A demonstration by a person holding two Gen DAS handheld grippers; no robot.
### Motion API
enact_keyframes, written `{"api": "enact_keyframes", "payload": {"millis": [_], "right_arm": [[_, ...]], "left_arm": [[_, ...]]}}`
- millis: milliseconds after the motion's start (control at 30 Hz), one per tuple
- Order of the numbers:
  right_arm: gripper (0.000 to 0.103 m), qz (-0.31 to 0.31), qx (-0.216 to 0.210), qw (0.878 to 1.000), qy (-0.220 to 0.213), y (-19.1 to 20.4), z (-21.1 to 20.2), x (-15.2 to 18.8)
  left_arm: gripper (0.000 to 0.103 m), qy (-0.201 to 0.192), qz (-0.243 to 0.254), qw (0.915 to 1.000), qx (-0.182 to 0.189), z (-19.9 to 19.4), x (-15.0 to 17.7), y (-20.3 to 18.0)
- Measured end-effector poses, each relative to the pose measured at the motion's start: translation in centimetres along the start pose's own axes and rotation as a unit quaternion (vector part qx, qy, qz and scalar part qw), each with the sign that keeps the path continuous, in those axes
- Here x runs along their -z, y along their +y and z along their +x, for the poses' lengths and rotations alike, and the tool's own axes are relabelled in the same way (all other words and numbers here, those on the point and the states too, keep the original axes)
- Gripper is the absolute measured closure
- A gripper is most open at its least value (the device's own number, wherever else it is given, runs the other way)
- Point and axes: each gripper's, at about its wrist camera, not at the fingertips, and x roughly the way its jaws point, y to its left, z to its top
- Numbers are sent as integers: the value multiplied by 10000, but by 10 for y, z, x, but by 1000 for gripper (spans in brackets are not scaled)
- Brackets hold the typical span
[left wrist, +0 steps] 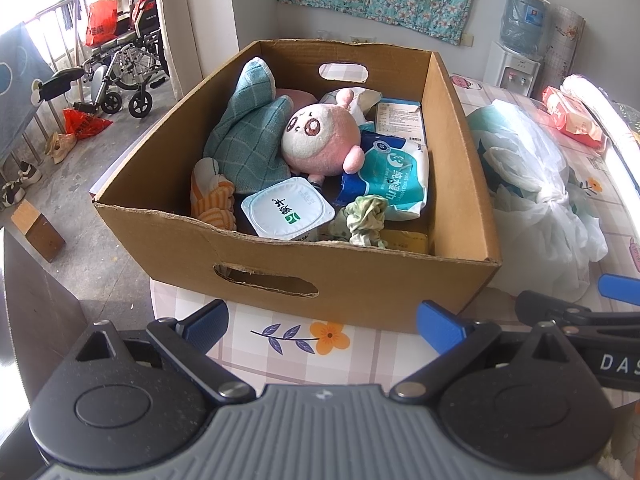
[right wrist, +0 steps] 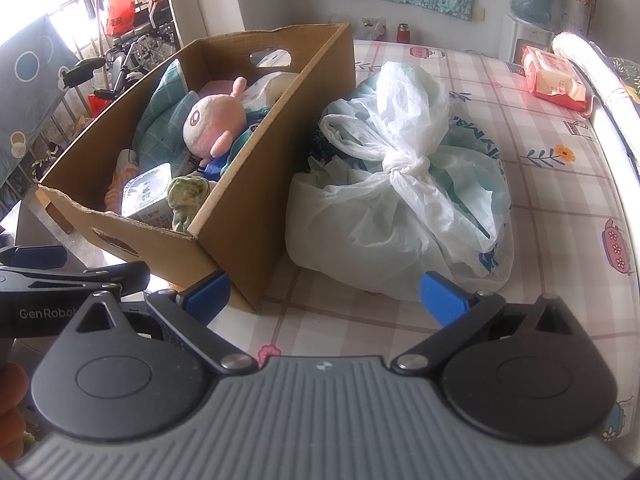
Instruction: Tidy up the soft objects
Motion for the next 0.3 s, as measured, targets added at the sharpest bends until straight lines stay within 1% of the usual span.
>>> {"api": "enact_keyframes", "payload": {"millis": [300], "right_arm": [[1, 10, -5, 10000, 11, 0, 0, 0]], "left_arm": [[2, 21, -3, 10000, -7, 1, 1, 0]]}}
